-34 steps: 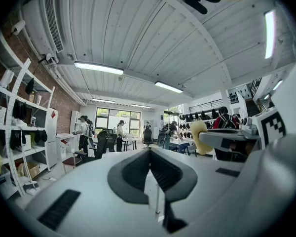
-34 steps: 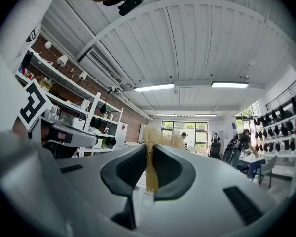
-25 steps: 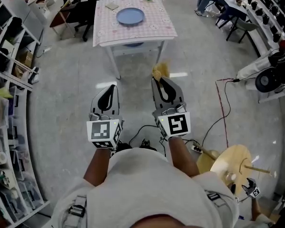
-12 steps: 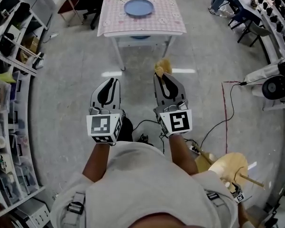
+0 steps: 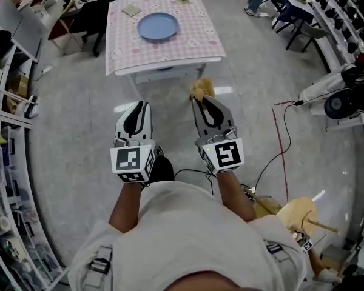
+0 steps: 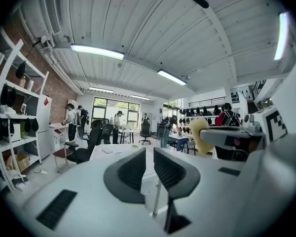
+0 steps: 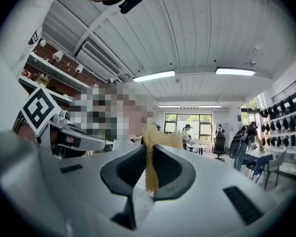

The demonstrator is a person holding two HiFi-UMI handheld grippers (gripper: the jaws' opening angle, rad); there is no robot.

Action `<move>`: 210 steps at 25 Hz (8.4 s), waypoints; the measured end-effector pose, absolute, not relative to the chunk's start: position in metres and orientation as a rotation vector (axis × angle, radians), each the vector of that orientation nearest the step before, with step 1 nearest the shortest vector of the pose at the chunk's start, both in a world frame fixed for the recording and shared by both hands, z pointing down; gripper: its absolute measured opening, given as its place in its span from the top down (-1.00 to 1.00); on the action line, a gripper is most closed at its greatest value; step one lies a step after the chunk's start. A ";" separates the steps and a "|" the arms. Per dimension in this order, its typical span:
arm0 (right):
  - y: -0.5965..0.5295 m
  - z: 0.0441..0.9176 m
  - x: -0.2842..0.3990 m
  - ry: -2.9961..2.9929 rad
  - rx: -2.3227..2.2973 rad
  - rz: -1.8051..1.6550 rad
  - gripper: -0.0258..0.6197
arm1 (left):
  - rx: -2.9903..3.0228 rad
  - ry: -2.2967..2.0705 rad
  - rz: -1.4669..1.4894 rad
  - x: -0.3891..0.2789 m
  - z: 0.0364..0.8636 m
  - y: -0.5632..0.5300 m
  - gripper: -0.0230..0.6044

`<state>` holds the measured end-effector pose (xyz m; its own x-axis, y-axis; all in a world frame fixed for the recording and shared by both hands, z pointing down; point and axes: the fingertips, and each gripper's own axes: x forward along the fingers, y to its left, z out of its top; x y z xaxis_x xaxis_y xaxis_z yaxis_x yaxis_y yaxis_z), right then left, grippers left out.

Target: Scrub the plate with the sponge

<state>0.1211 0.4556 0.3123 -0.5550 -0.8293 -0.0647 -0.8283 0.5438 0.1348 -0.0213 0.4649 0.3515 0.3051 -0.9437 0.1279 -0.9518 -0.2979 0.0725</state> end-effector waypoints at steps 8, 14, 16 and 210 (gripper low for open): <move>0.346 0.306 0.093 -2.666 1.498 -0.249 0.79 | 2.478 -1.671 0.049 -0.047 0.347 0.350 0.74; 0.291 0.309 0.079 -2.653 1.506 -0.214 0.78 | 2.449 -1.627 0.085 -0.067 0.359 0.302 0.74; 0.268 0.314 0.079 -2.652 1.499 -0.212 0.78 | 2.435 -1.624 0.102 -0.070 0.366 0.283 0.74; -0.026 0.673 -0.017 -1.964 -0.247 0.039 0.79 | 1.575 -1.451 0.337 -0.128 0.654 -0.107 0.84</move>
<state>-0.0173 -0.0256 0.6732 -0.3756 0.1912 0.9068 0.1548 0.9777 -0.1420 -0.1280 -0.1073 0.6537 0.2621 -0.6311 0.7301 -0.8884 0.1377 0.4380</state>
